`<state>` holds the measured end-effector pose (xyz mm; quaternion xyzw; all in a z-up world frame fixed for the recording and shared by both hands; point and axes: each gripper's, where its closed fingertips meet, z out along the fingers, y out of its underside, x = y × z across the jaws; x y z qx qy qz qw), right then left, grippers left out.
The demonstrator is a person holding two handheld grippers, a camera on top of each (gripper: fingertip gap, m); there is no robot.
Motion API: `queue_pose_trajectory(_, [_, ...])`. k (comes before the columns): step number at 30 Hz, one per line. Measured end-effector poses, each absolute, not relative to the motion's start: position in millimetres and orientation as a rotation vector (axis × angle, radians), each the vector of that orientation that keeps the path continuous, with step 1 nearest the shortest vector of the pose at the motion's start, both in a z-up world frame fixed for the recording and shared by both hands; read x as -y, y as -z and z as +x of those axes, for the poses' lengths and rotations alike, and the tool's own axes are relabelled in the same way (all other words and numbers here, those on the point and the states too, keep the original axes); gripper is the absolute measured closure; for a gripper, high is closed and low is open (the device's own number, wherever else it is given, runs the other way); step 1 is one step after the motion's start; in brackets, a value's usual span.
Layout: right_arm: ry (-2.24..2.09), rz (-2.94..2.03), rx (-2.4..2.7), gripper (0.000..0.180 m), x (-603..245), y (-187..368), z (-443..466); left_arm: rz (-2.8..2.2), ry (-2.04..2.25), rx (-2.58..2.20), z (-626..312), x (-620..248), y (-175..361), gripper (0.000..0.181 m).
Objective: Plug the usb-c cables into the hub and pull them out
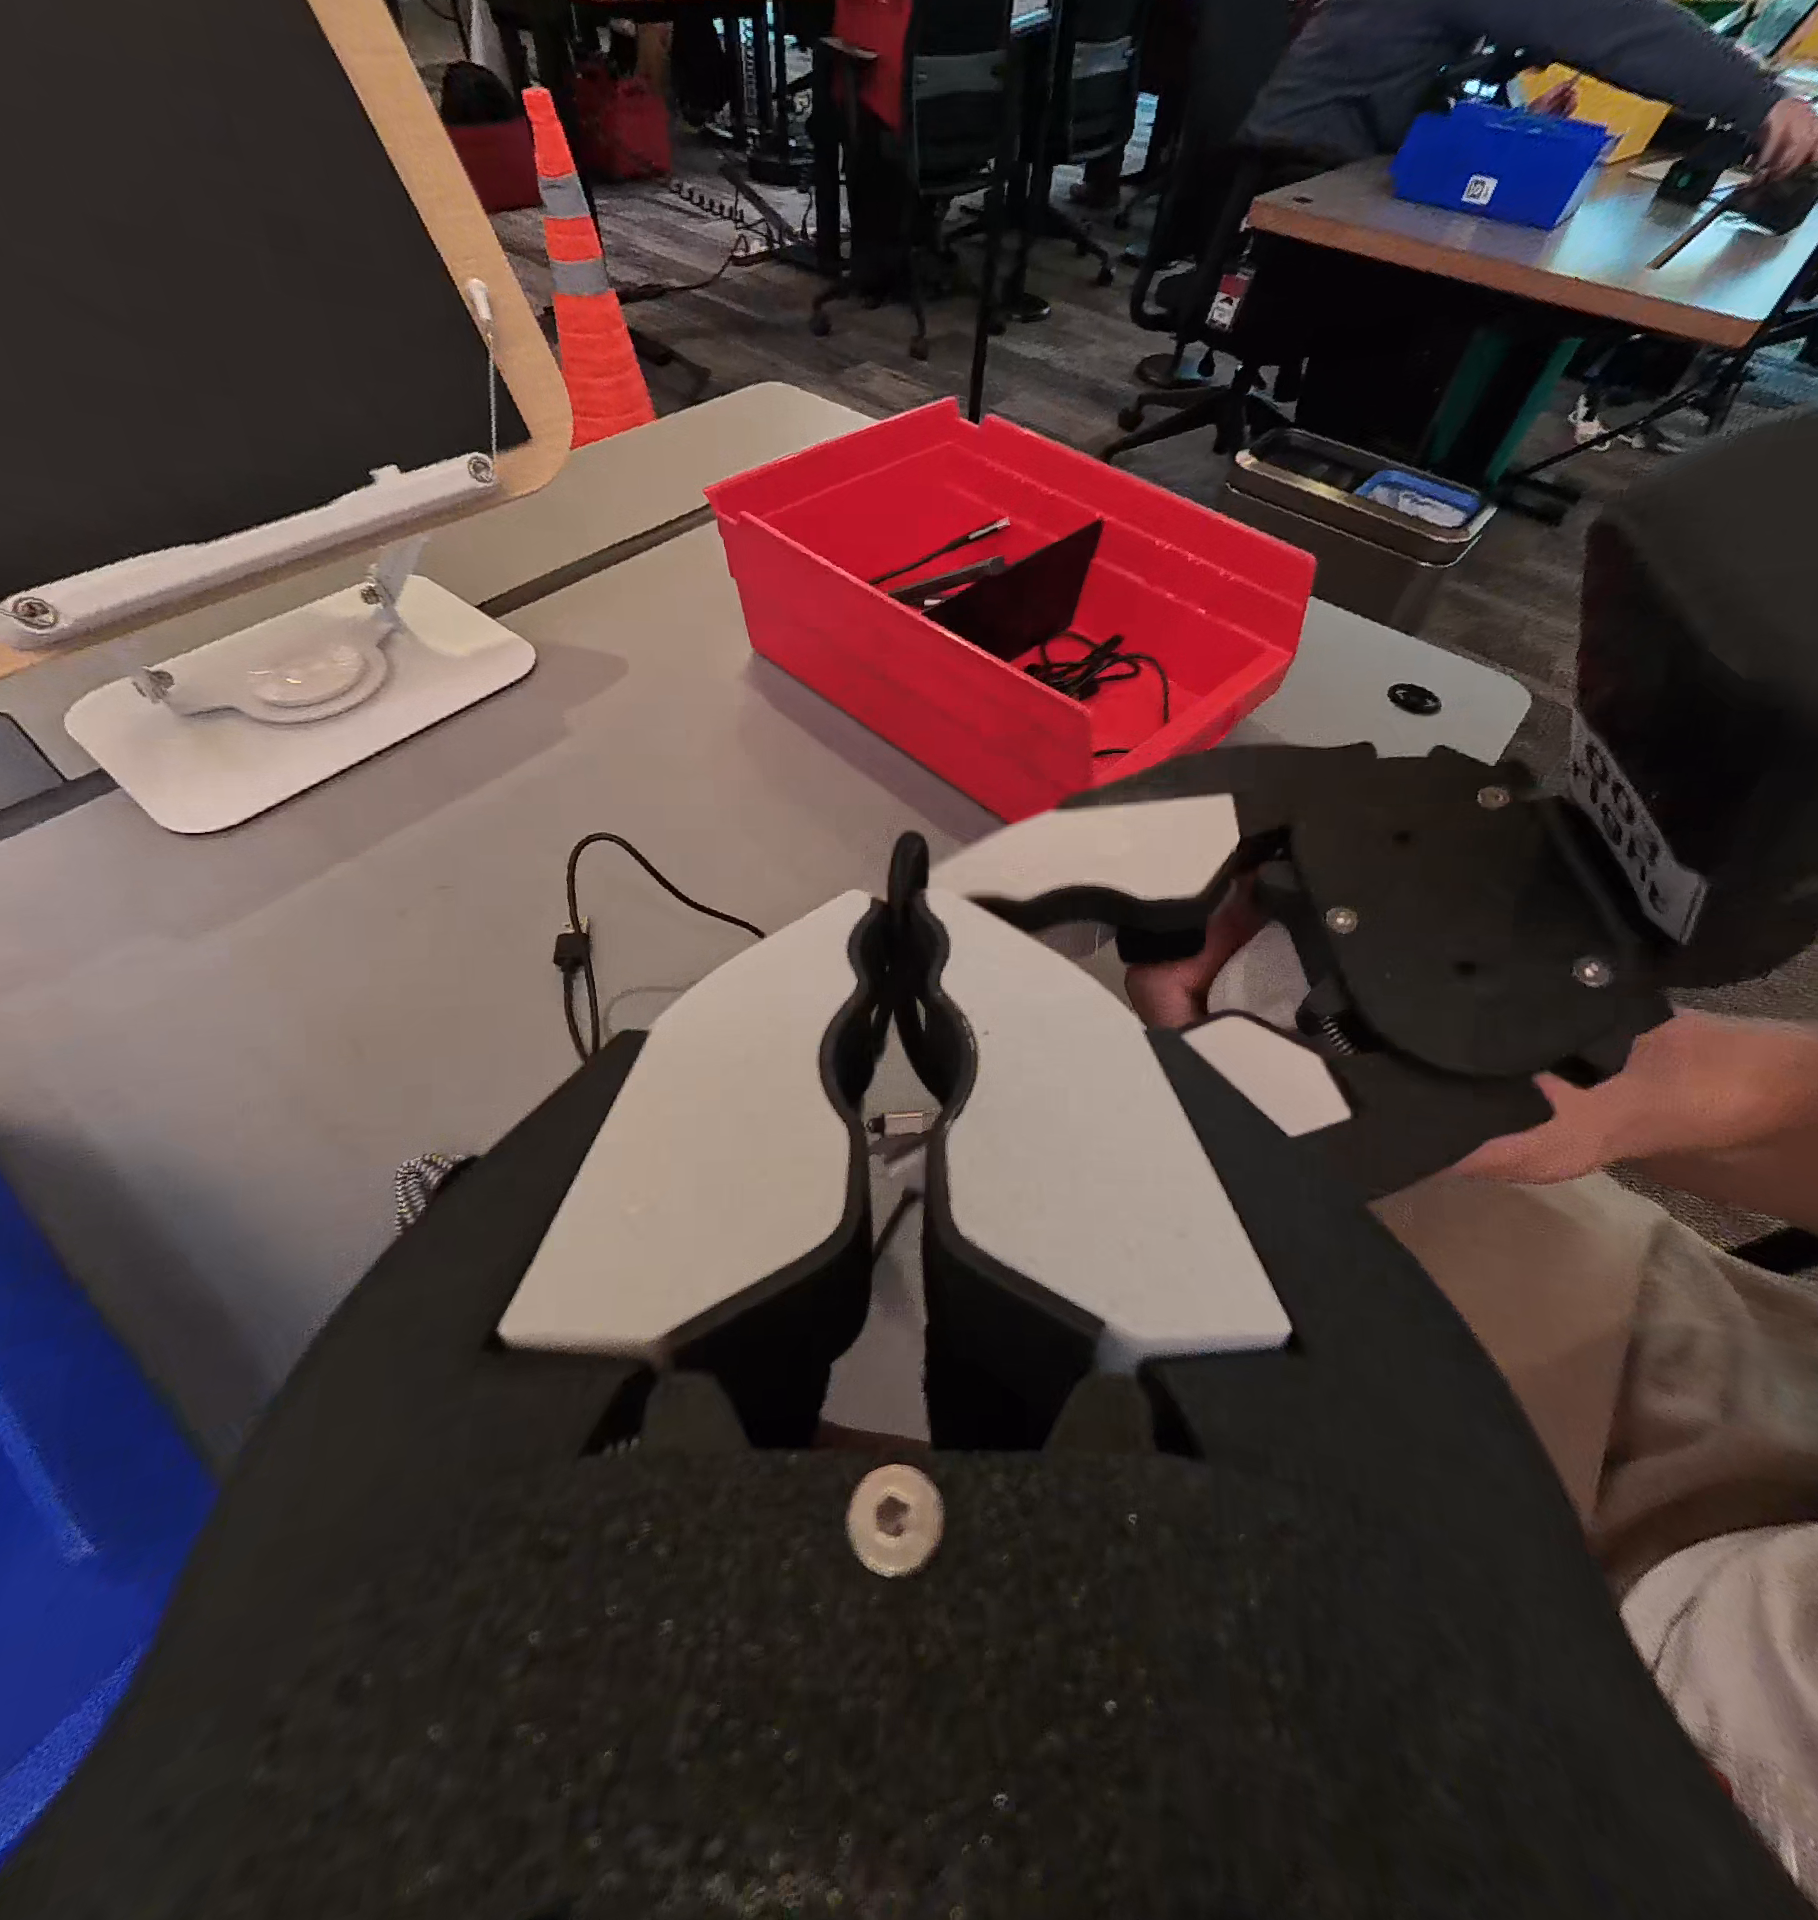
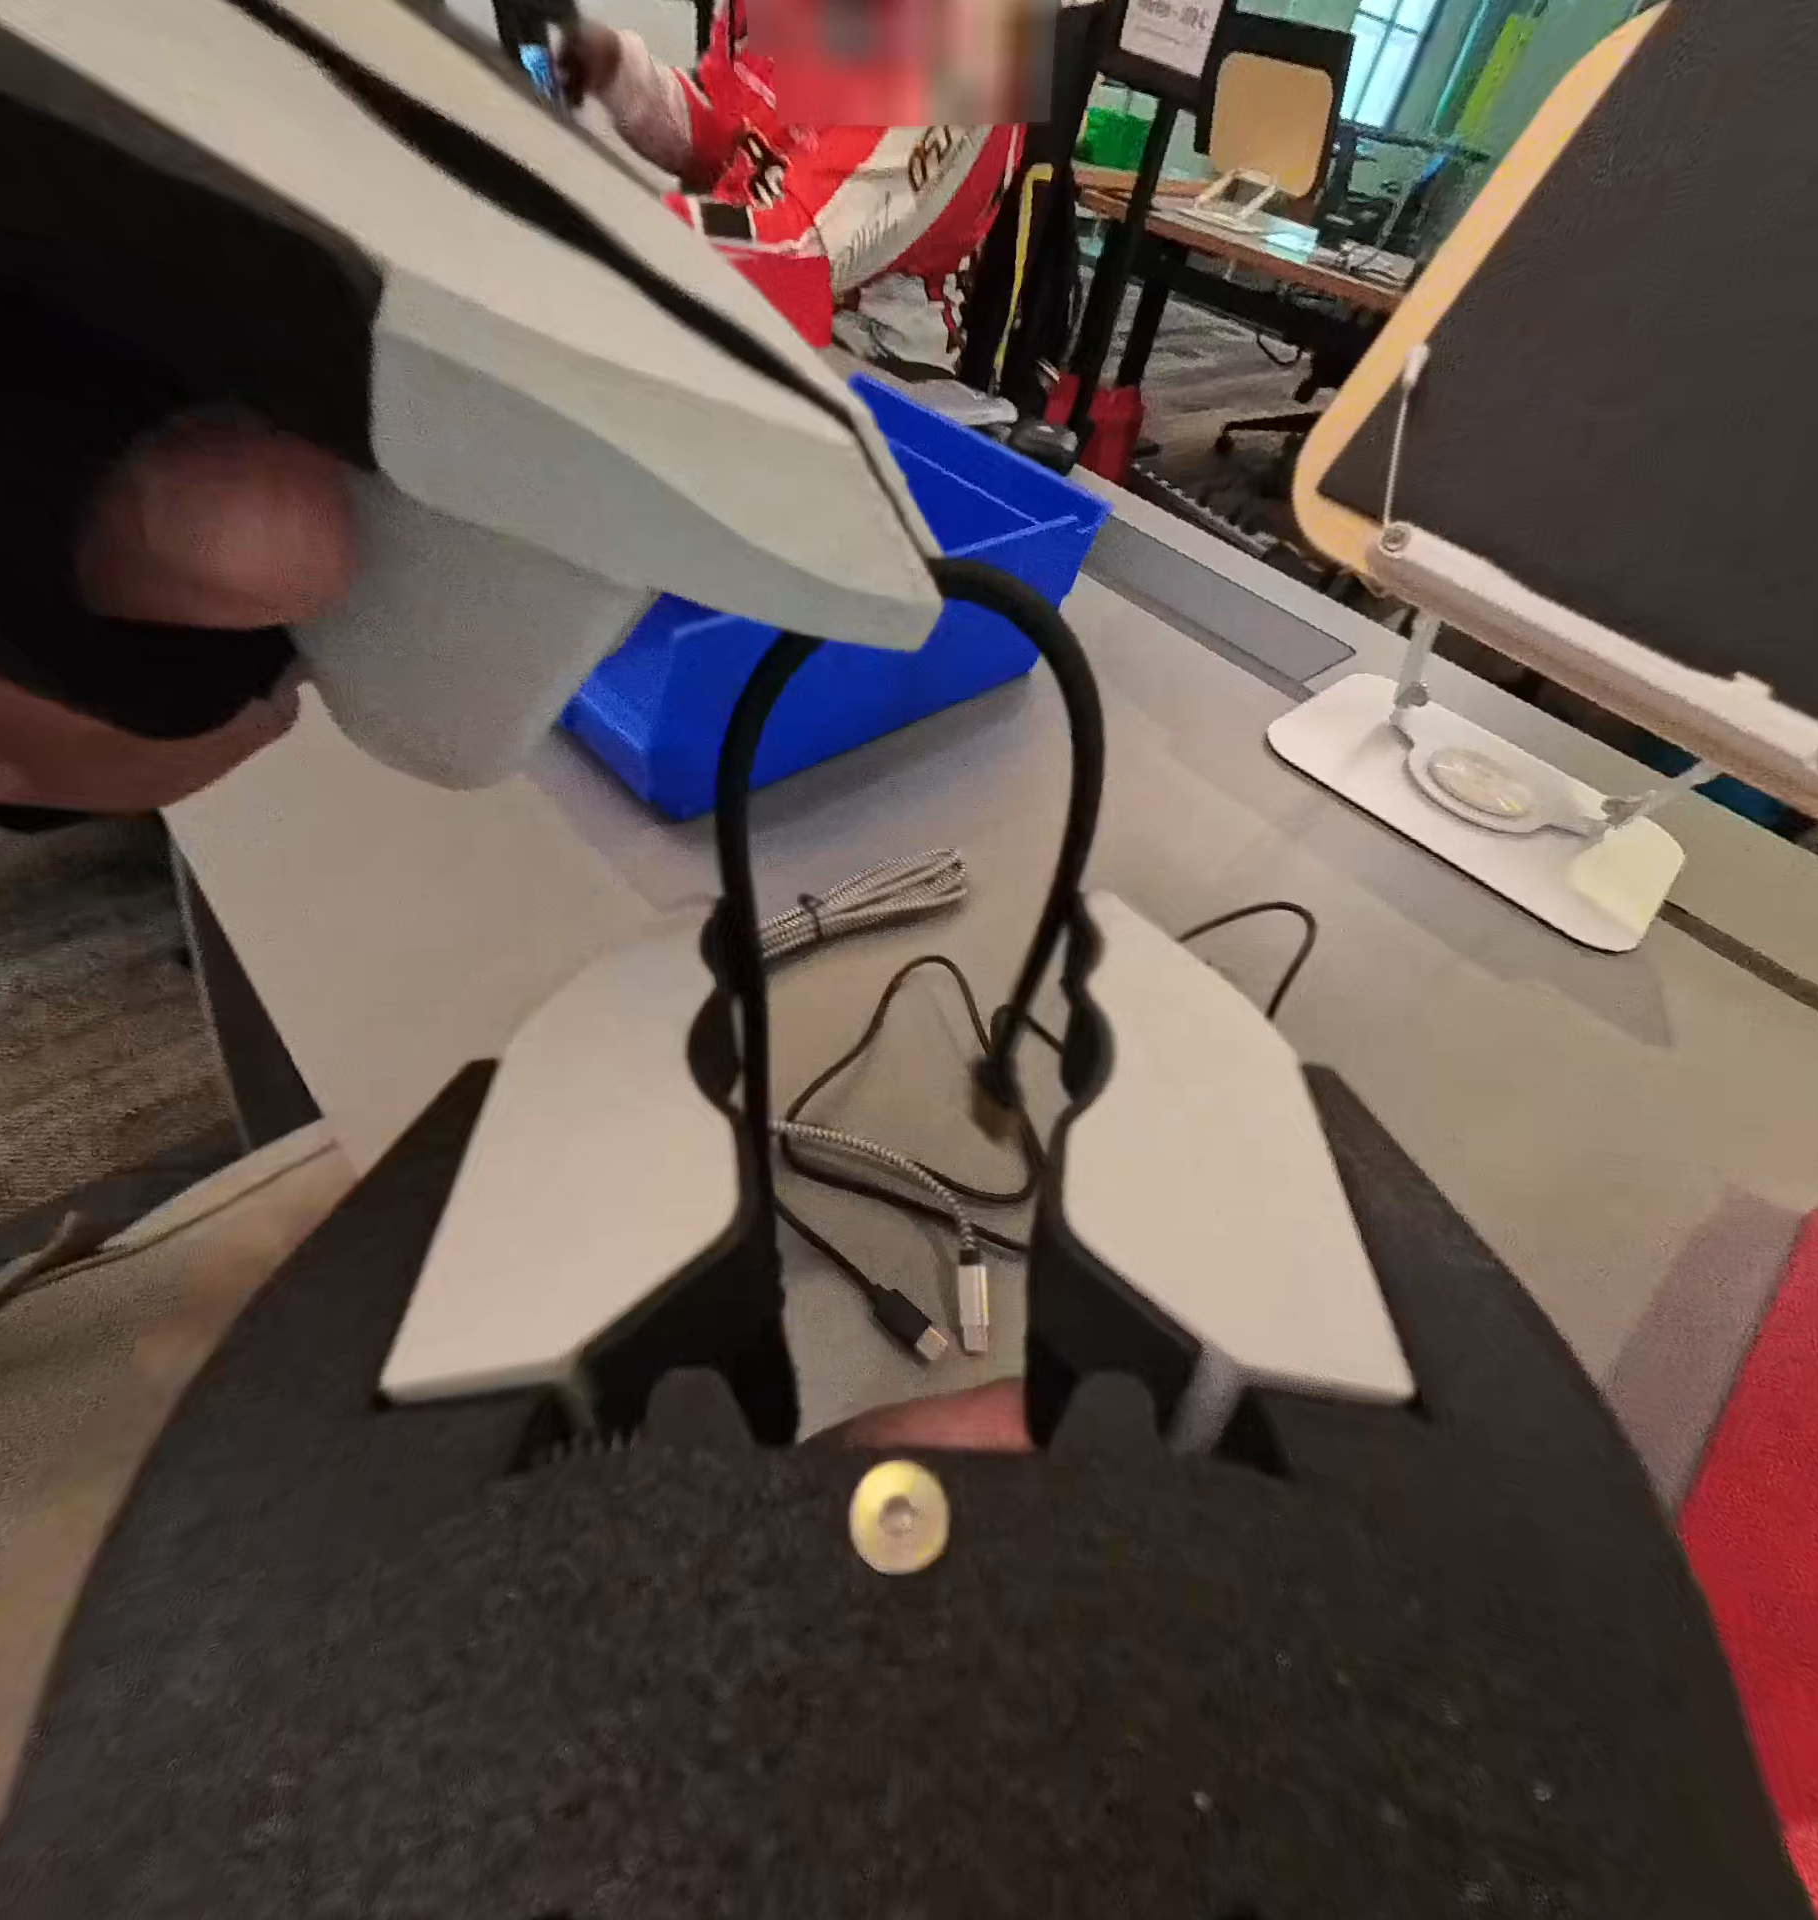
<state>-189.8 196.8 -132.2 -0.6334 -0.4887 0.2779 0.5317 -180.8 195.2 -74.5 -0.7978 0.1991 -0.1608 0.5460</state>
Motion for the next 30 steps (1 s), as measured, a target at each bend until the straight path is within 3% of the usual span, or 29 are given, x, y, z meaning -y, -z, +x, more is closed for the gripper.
queue_pose_trajectory(2, [-0.604, -1.497, 1.204, 0.158, -194, 137, -187, -1.888, 0.366, -0.485, -178, -194, 77, 0.178])
queue_pose_trajectory(5, [-0.545, -1.48, 1.209, 0.174, -195, 137, -180, -1.846, 0.391, -0.48, -174, -190, 75, 0.178])
queue_pose_trajectory(7, [-0.572, -1.471, 1.215, 0.176, -194, 136, -177, -1.808, 0.425, -0.503, -169, -185, 72, 0.177])
queue_pose_trajectory(9, [-0.581, -1.48, 1.22, 0.176, -198, 136, -170, -1.774, 0.412, -0.476, -173, -181, 72, 0.154])
queue_pose_trajectory(11, [-0.557, -1.473, 1.193, 0.176, -211, 127, -157, -1.764, 0.385, -0.458, -180, -172, 83, 0.146])
queue_pose_trajectory(17, [-0.302, -1.505, 1.083, 0.176, -302, 63, -56, -1.96, 0.403, -0.426, -203, -137, 218, 0.153])
queue_pose_trajectory(22, [0.263, -1.822, 1.558, 0.176, -386, 139, 50, -2.117, 0.322, -0.45, -216, -148, 245, 0.153])
queue_pose_trajectory(26, [0.287, -2.066, 1.848, 0.175, -416, 225, 74, -2.126, 0.323, -0.445, -217, -145, 246, 0.153])
queue_pose_trajectory(30, [0.3, -2.081, 1.93, 0.17, -424, 267, 65, -2.12, 0.275, -0.424, -225, -145, 244, 0.145])
